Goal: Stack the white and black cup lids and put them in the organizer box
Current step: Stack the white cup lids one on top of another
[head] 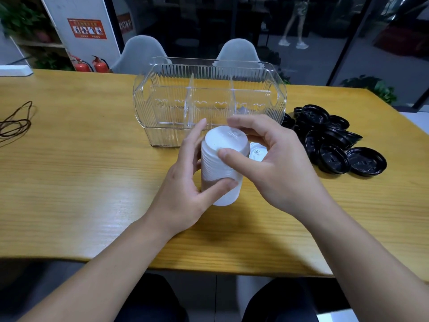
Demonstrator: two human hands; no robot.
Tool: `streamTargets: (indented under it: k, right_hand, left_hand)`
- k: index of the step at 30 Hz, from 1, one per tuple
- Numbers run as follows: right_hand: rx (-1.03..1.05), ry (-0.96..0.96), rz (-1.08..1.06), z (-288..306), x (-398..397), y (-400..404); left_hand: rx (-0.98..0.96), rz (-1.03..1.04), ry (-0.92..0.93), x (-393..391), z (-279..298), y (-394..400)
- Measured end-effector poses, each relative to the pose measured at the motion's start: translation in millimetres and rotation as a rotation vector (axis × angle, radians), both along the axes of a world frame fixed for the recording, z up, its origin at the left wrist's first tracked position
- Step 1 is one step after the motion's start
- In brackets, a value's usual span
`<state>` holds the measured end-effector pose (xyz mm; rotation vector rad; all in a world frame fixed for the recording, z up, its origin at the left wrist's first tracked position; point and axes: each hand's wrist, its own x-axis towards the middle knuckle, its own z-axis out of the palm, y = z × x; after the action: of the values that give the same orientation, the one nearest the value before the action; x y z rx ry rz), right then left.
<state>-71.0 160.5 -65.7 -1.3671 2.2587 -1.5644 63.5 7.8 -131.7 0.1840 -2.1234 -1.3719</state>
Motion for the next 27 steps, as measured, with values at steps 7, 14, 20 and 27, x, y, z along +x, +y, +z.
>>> streamTargets:
  k: [7, 14, 20, 27]
  right_hand:
    - [0.030, 0.028, -0.126, 2, 10, -4]
    - [0.013, 0.022, -0.069, -8, 2, 2]
    - [0.077, 0.078, -0.274, -41, -37, 16]
    - [0.341, 0.472, -0.349, -82, -58, 15]
  left_hand:
    - [0.018, -0.001, 0.010, 0, 0, 0]
    - [-0.022, 0.011, 0.033, -1, 1, 2]
    - [-0.050, 0.042, -0.008, -1, 1, 1]
    - [-0.048, 0.029, 0.003, -2, 1, 1]
